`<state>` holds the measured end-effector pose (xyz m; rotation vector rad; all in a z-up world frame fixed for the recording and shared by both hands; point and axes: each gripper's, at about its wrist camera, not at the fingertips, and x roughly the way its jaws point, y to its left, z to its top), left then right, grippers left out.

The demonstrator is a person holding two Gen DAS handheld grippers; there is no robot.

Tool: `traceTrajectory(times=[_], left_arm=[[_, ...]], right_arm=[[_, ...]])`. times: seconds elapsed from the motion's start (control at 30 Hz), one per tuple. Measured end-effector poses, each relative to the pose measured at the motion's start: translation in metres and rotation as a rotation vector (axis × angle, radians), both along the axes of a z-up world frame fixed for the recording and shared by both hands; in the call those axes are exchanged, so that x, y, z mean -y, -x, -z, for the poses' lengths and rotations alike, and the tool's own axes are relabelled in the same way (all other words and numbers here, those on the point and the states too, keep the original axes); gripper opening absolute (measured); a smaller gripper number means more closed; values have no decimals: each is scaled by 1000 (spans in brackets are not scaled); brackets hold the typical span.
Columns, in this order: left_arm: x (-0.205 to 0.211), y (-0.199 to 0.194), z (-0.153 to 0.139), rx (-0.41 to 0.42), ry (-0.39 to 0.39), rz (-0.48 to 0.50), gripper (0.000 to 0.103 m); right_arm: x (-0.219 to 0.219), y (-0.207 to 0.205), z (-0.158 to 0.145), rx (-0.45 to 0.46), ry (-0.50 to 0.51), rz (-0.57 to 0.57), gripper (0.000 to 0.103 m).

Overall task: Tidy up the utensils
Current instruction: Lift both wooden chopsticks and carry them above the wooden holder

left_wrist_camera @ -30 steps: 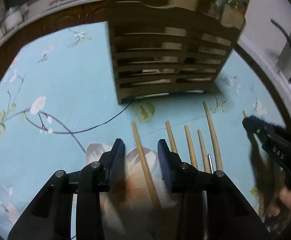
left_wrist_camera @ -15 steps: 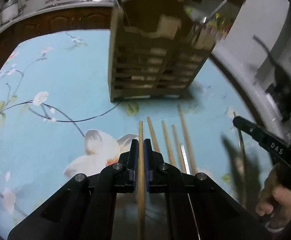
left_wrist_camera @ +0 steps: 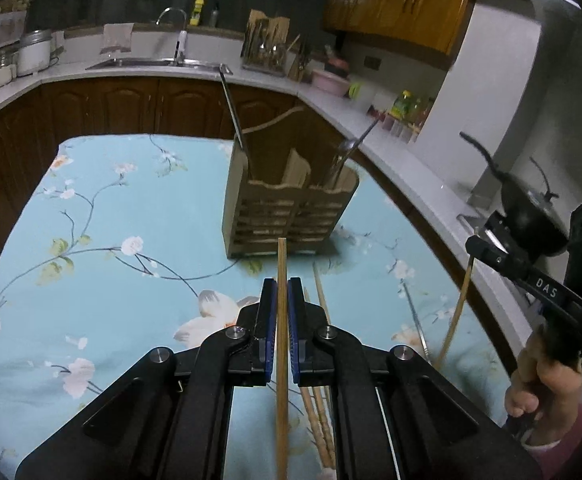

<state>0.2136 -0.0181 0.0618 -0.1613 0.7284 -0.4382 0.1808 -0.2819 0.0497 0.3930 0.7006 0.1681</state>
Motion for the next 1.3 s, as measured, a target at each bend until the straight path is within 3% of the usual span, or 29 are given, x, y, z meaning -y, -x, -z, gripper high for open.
traceTrajectory(times=[0.33, 0.7, 0.9, 1.3], left_arm=[[-28, 16, -33, 77, 55, -40, 4], [-35, 13, -54, 137, 83, -60, 4], [-37, -2, -72, 183, 111, -89, 4], [-41, -64, -131, 355, 199, -202, 4]], right_arm=[[-2, 4, -44, 113, 2, 4, 5], [-3, -6, -56, 166, -15, 17, 5], [-1, -21, -66, 203, -26, 33, 5], [12, -88, -108, 353, -46, 129, 5]])
